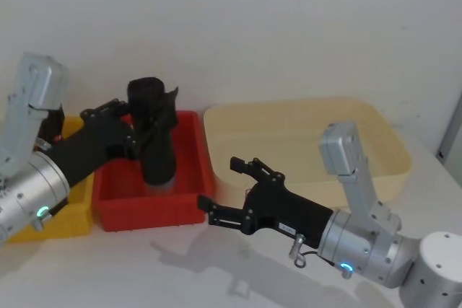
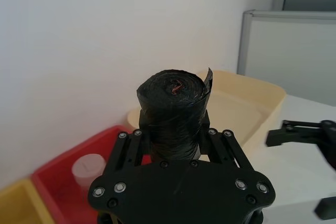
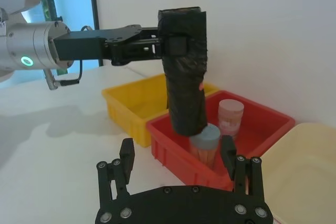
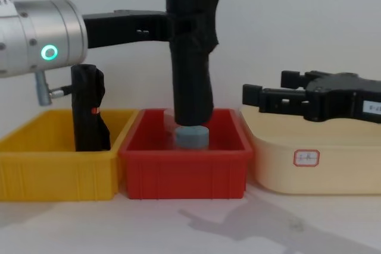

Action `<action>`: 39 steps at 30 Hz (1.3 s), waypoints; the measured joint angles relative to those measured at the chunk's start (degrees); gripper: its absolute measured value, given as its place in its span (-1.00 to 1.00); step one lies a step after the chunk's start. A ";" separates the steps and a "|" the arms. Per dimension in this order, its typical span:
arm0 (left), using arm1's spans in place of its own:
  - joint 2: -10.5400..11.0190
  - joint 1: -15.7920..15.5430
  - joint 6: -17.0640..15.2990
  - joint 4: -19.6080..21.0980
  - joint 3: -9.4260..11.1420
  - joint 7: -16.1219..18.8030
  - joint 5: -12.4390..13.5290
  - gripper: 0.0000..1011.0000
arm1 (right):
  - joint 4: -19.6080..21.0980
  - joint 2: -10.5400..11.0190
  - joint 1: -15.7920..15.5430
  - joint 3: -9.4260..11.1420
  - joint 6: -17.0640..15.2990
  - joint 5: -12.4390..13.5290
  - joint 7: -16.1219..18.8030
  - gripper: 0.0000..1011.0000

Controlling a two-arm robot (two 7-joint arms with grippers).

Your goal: Pick up the garbage bag with the one hand and transfer it to the other hand.

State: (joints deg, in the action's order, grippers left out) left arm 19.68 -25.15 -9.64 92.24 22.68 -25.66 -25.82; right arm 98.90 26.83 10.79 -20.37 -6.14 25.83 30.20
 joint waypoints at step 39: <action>-4.09 -0.51 -3.70 -2.70 2.96 -1.91 -8.45 -0.07 | -10.92 -4.88 6.97 -5.91 2.75 -2.07 -2.63 0.98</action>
State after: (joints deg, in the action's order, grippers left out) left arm 15.58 -25.66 -13.34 89.54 25.65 -27.57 -34.27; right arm 87.98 21.95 17.76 -26.28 -3.39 23.76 27.56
